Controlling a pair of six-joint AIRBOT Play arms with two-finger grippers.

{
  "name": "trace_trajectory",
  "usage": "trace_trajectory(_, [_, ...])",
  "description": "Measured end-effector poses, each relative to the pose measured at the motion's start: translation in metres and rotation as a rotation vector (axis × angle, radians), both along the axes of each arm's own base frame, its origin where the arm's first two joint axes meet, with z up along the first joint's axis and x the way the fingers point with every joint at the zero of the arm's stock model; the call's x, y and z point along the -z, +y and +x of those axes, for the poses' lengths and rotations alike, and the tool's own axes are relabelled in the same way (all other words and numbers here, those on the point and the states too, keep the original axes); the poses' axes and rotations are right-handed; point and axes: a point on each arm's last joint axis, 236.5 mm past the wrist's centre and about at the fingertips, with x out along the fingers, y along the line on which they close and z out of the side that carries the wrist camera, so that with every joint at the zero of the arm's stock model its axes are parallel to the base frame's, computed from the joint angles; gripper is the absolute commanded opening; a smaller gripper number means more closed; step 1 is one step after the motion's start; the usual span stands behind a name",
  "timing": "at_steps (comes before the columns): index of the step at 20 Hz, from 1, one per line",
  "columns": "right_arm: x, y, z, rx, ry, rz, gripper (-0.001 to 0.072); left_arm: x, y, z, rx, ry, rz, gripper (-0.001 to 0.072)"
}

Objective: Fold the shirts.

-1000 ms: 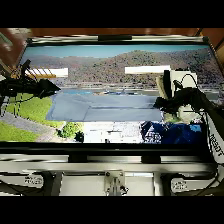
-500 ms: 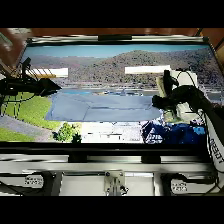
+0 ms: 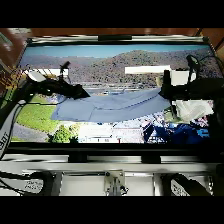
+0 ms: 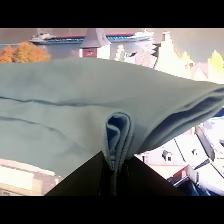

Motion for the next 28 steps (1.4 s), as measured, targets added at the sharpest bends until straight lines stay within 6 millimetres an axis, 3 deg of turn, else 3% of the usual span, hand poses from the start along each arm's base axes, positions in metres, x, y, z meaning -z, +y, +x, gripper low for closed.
trace_trajectory(7, [-0.074,0.022,-0.043,-0.010,-0.112,0.098,0.0081,0.032,-0.126,-0.046,0.059,0.075,-0.067,0.0031])
trace_trajectory(11, [-0.112,0.032,-0.067,-0.006,-0.185,0.162,0.0081,0.045,-0.191,-0.064,0.000,0.132,-0.150,0.0031])
trace_trajectory(13, [-0.127,0.036,-0.077,-0.003,-0.213,0.186,0.0081,0.044,-0.213,-0.069,-0.023,0.144,-0.184,0.0029])
trace_trajectory(16, [-0.135,0.038,-0.084,0.000,-0.230,0.200,0.0080,0.028,-0.215,-0.058,-0.062,0.109,-0.215,0.0028])
trace_trajectory(19, [-0.131,0.035,-0.075,0.011,-0.229,0.194,0.0080,-0.011,-0.185,-0.036,-0.074,0.022,-0.218,0.0027])
trace_trajectory(22, [-0.124,0.044,-0.052,-0.004,-0.234,0.237,0.0079,-0.054,-0.121,-0.011,-0.105,-0.100,-0.139,0.0027])
trace_trajectory(25, [-0.121,0.085,-0.026,-0.071,-0.260,0.323,0.0078,-0.093,-0.014,0.019,-0.238,-0.231,0.020,0.0028])
trace_trajectory(28, [-0.114,0.154,-0.008,-0.163,-0.280,0.387,0.0078,-0.131,0.102,0.031,-0.433,-0.306,0.136,0.0029])
